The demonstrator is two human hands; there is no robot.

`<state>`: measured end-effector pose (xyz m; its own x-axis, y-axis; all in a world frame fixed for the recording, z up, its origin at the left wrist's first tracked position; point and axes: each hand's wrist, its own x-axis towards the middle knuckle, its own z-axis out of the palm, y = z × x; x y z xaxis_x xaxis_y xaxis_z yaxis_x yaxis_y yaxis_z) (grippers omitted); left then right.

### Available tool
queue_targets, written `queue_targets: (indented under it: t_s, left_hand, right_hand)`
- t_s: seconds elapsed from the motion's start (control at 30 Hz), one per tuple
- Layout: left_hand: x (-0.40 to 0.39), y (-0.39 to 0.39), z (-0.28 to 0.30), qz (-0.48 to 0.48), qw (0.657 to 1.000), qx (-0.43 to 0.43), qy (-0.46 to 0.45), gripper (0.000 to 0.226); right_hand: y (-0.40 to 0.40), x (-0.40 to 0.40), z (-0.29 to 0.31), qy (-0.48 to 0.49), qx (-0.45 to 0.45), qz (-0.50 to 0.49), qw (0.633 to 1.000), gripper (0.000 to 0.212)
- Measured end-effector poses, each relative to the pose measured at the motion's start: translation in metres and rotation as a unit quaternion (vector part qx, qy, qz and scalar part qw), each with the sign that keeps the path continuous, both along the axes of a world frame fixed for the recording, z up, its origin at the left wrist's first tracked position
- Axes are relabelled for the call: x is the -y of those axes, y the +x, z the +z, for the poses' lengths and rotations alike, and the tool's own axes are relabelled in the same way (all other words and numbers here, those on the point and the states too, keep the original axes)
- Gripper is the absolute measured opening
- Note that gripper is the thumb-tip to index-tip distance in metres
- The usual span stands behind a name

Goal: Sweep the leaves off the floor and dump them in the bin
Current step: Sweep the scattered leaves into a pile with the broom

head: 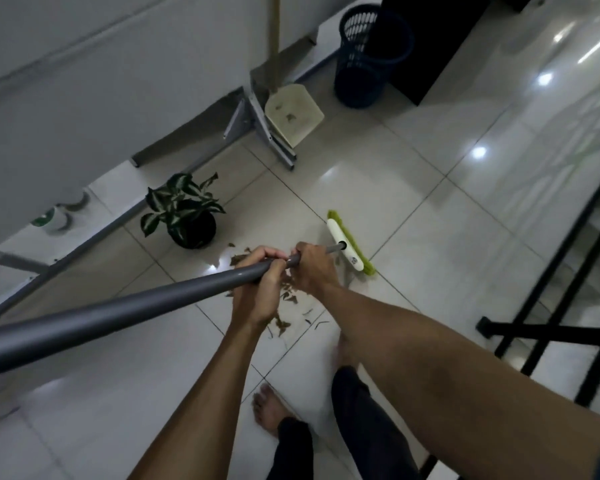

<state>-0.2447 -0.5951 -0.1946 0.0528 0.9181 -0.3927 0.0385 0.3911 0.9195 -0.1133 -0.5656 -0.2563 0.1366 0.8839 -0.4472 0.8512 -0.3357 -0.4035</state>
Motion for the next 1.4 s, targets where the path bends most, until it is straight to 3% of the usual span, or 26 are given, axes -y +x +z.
queue_targets:
  t_s: [0.17,0.4,0.8,1.0,1.1,1.4]
  left_hand:
    - [-0.004,0.003,-0.02,-0.041,0.999,-0.015,-0.026,0.008]
    - [-0.024,-0.029,0.02,-0.026,0.997,-0.047,-0.058,0.023]
    - [-0.011,-0.104,0.072,-0.048,0.994,-0.092,-0.036,0.037]
    - [-0.009,-0.091,0.091,-0.135,0.99,-0.043,-0.016,0.024]
    - [-0.004,-0.08,0.085,-0.171,0.984,-0.033,-0.046,0.013]
    - [0.001,-0.071,0.036,-0.206,0.97,-0.045,-0.117,0.025]
  right_hand:
    - [-0.002,0.017,-0.032,-0.014,-0.012,-0.085,0.996,0.017]
    - [-0.058,0.005,-0.018,-0.008,-0.082,-0.169,0.982,0.024]
    - [-0.139,0.017,0.028,-0.006,-0.17,-0.179,0.969,0.034]
    - [-0.113,0.036,0.051,0.007,-0.116,-0.228,0.967,0.034]
    - [-0.097,0.052,0.046,0.006,-0.097,-0.264,0.96,0.032]
    - [-0.111,0.08,-0.003,-0.066,-0.146,-0.382,0.91,0.03]
